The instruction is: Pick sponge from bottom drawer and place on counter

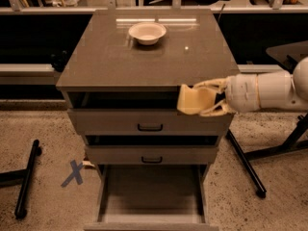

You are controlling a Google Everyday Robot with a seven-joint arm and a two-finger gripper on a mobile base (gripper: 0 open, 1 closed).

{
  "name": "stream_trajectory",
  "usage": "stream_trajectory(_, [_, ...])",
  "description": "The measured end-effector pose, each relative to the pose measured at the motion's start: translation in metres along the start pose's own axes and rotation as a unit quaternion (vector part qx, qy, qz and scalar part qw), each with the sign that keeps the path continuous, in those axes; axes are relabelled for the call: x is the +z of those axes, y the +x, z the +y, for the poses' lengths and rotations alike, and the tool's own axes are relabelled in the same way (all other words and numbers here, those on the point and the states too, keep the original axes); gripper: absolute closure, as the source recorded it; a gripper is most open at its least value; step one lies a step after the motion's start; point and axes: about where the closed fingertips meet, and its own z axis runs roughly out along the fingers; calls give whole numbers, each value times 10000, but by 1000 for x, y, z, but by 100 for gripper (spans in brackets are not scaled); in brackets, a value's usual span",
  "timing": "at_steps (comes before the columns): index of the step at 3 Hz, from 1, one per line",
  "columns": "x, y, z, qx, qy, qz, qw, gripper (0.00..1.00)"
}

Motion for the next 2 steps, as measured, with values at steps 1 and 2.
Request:
stream_trajectory(1, [-12,5,-49,-28,289,-188,9994,100])
stream_trajectory(2, [-16,7,-88,124,567,-492,9971,100])
